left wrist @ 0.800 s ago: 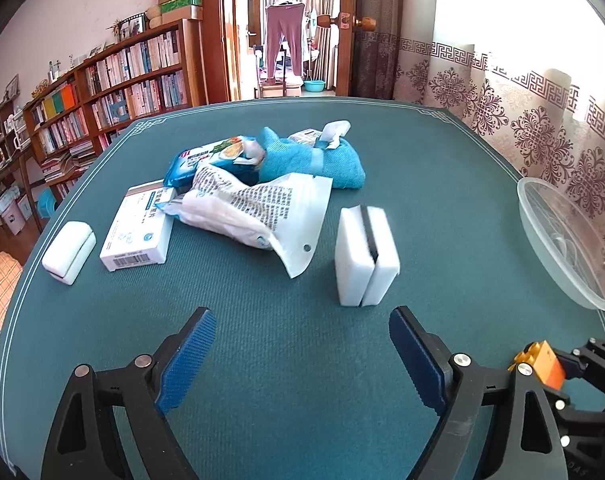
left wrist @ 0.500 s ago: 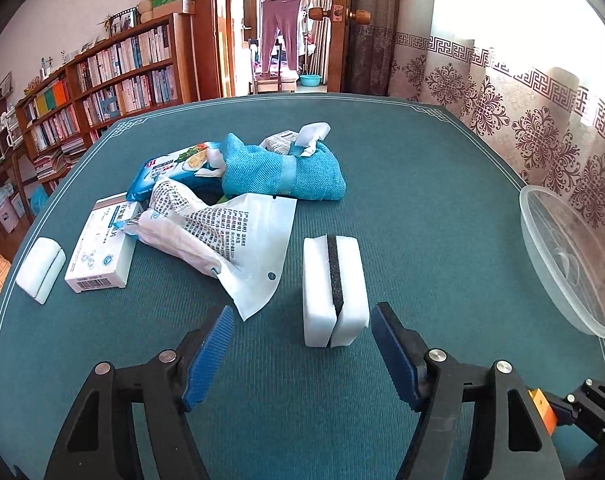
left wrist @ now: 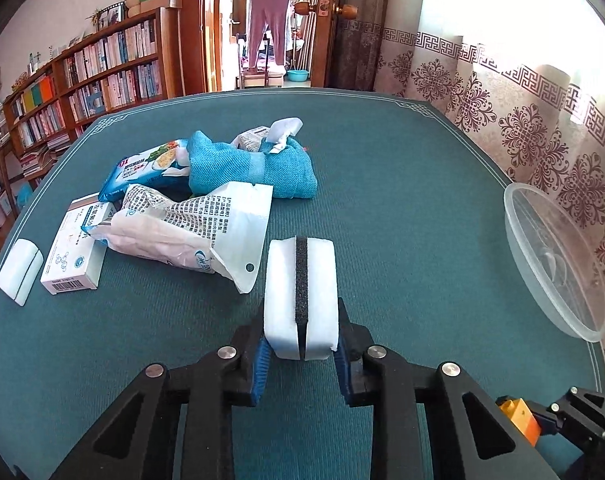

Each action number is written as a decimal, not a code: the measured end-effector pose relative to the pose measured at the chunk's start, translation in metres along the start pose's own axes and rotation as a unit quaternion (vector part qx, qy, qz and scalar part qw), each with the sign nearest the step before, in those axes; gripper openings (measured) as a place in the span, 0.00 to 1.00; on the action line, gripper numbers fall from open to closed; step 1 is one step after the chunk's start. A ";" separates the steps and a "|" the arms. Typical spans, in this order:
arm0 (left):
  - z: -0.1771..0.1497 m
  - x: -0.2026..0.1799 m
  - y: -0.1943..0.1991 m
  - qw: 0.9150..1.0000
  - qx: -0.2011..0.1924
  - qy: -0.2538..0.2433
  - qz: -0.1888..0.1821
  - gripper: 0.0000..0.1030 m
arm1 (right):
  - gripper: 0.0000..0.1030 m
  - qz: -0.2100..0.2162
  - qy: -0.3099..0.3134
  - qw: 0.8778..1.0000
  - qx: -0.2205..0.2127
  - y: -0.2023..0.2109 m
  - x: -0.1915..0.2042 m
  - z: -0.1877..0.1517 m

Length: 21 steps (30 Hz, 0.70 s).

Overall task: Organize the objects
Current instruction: 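Carry the orange brick in the right tool and the white eraser in the left tool toward the clear bowl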

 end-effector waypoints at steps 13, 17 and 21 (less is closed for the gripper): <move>0.005 -0.027 0.020 0.999 -0.016 -0.025 -0.022 0.28 | 0.32 -0.017 -0.032 0.998 -0.049 0.031 -0.021 0.016; 0.005 -0.035 0.020 0.999 -0.015 -0.034 -0.028 0.28 | 0.32 -0.051 -0.061 0.994 -0.075 0.048 -0.048 0.024; 0.006 -0.046 0.019 0.998 -0.014 -0.043 -0.034 0.28 | 0.32 -0.093 -0.099 0.986 -0.097 0.063 -0.081 0.028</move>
Point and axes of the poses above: each gripper's, at about its wrist camera, not at the fingertips, and y roughly against the way its jaws point, x to its left, z to its top, the point moved 3 cm from there along -y, roughly the way its jaws point, and after that the axes turned 2 degrees about -y, right-handed, at the moved point
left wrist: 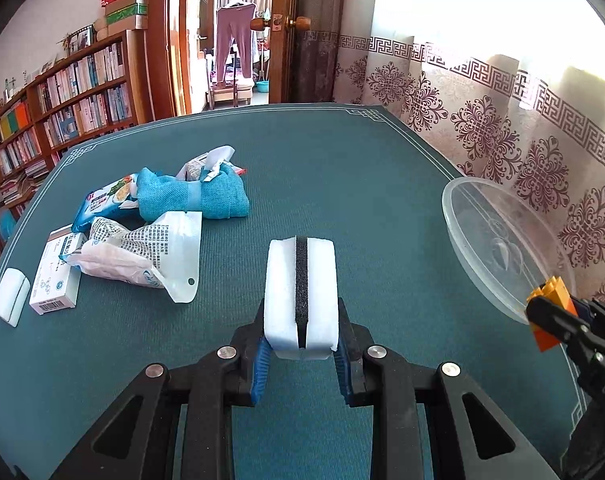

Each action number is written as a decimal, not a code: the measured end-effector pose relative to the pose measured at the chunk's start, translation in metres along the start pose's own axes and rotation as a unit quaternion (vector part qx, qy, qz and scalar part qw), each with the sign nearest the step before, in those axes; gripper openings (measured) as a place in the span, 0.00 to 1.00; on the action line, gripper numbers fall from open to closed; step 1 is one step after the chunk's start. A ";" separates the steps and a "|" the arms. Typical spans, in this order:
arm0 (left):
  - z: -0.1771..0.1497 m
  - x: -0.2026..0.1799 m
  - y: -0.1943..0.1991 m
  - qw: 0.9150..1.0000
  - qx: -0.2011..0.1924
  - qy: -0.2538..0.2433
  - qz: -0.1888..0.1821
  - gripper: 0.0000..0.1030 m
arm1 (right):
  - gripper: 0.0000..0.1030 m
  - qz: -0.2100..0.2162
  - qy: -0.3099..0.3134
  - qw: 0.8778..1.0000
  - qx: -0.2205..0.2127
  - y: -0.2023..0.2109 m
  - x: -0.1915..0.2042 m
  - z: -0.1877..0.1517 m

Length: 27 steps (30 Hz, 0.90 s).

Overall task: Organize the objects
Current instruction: 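Carry the orange brick in the right tool and the white eraser in the left tool toward the clear bowl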

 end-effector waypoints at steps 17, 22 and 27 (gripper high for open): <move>0.016 -0.056 -0.006 0.998 -0.001 -0.048 -0.051 0.28 | 0.34 -0.134 -0.066 0.988 -0.039 0.008 -0.080 0.007; 0.024 -0.076 -0.008 0.995 -0.005 -0.059 -0.076 0.28 | 0.34 -0.137 -0.068 0.987 -0.043 0.010 -0.079 0.007; 0.034 -0.099 -0.012 0.992 -0.010 -0.075 -0.103 0.28 | 0.34 -0.138 -0.064 0.987 -0.045 0.011 -0.079 0.008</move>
Point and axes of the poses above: each gripper's, at about its wrist camera, not at the fingertips, and y roughly against the way its jaws point, x to its left, z to its top, the point moved 3 cm from there along -y, roughly the way its jaws point, and after that the axes turned 2 degrees about -y, right-handed, at the moved point
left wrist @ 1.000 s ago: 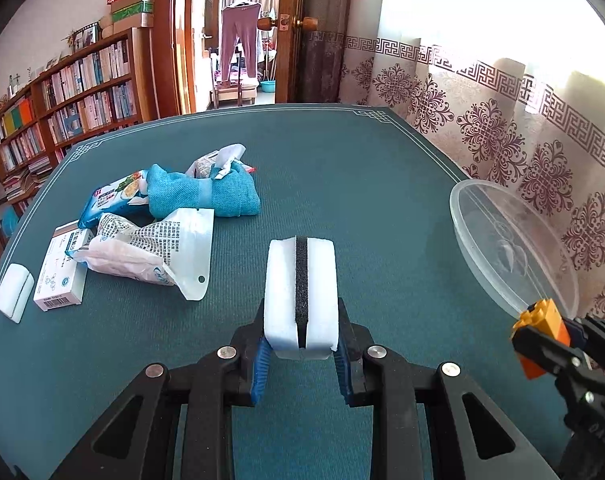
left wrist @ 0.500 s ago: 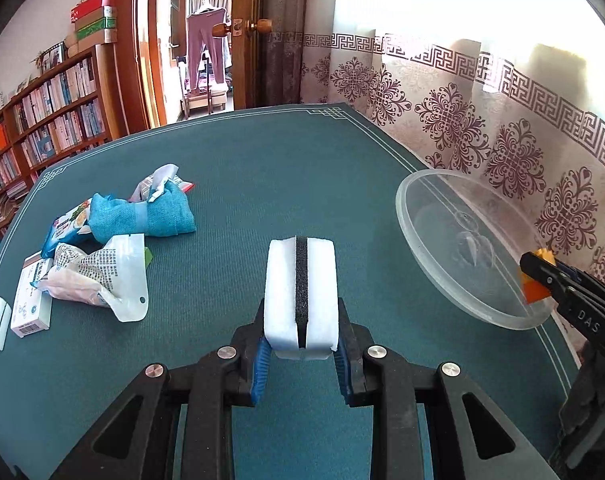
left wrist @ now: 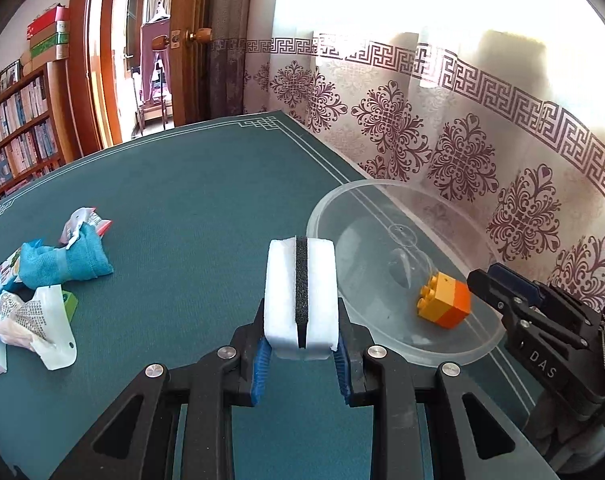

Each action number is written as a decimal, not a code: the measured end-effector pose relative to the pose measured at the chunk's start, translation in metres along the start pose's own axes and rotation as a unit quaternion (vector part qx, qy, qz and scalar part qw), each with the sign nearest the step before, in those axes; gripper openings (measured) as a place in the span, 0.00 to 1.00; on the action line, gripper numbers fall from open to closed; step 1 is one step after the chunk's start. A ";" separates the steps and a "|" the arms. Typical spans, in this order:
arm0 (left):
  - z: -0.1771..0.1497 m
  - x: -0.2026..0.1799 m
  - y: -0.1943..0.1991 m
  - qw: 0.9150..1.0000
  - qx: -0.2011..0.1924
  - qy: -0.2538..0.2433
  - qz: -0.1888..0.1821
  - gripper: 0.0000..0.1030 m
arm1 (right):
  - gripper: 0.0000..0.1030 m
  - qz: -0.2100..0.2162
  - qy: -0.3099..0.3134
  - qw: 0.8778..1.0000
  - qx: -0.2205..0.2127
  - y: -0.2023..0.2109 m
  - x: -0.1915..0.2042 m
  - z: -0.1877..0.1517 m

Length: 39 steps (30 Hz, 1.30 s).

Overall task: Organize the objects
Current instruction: 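Carry the orange brick in the right tool and the white eraser in the left tool toward the clear bowl, then open the right tool over the bowl while the left tool releases the white eraser into it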

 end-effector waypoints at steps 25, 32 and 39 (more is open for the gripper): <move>0.019 -0.012 -0.033 0.999 -0.011 0.000 -0.034 0.76 | 0.34 -0.018 0.001 1.000 -0.010 0.005 0.001 -0.001; 0.012 -0.003 -0.023 1.000 -0.016 0.003 -0.006 0.88 | 0.34 -0.020 0.010 1.000 -0.012 0.006 0.007 -0.003; 0.004 0.013 -0.012 1.000 -0.012 0.021 0.018 0.95 | 0.38 -0.013 0.016 1.000 -0.014 0.007 0.013 -0.004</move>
Point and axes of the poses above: each gripper's, at about its wrist camera, not at the fingertips, and y roughly against the way its jaws point, x to its left, z to its top, the point moved 3 cm from there along -y, roughly the way its jaws point, and after that the axes turned 2 degrees about -y, right-handed, at the moved point
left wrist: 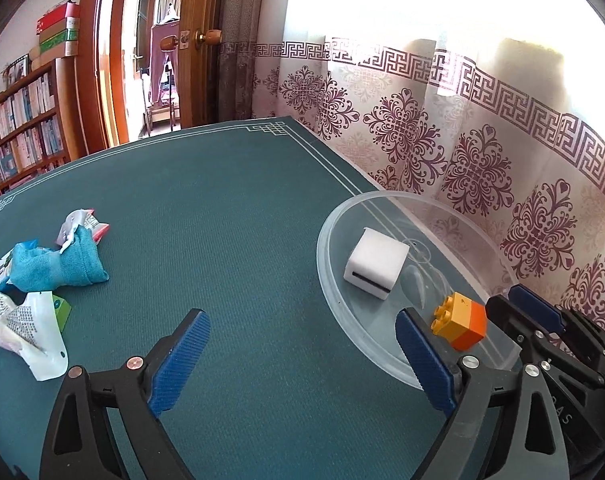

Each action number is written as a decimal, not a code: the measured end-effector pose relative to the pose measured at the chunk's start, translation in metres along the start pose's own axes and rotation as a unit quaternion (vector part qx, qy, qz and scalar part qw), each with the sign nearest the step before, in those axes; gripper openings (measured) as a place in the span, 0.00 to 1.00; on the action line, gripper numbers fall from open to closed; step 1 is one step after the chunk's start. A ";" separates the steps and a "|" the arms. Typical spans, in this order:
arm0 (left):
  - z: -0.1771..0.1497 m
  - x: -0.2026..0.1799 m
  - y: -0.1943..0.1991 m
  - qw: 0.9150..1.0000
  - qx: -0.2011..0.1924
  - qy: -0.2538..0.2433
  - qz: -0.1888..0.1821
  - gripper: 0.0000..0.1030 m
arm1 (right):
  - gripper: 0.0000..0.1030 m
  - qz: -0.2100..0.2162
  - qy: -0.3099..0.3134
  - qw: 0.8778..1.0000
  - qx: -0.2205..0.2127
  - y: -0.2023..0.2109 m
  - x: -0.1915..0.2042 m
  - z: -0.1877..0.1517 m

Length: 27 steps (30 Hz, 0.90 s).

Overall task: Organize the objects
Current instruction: 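Open the right tool over the bowl while the left tool releases the white eraser into it, then move both open tools back toward the pile of items on the table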

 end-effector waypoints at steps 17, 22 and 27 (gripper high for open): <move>-0.023 0.070 0.040 0.996 -0.015 0.044 0.076 0.99 | 0.51 0.051 0.044 0.998 0.000 0.009 0.046 -0.007; -0.032 0.098 0.051 0.993 -0.017 0.063 0.097 0.99 | 0.54 0.079 0.064 0.995 0.007 0.011 0.072 -0.012; -0.040 0.124 0.061 0.990 -0.019 0.077 0.117 0.99 | 0.54 0.102 0.075 0.992 0.014 0.012 0.096 -0.014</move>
Point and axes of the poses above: each gripper's, at about its wrist camera, not at the fingertips, and y roughly against the way its jaws point, x to its left, z to its top, the point moved 3 cm from there along -y, roughly the way its jaws point, and after that the axes turned 2 degrees about -y, right-handed, at the moved point
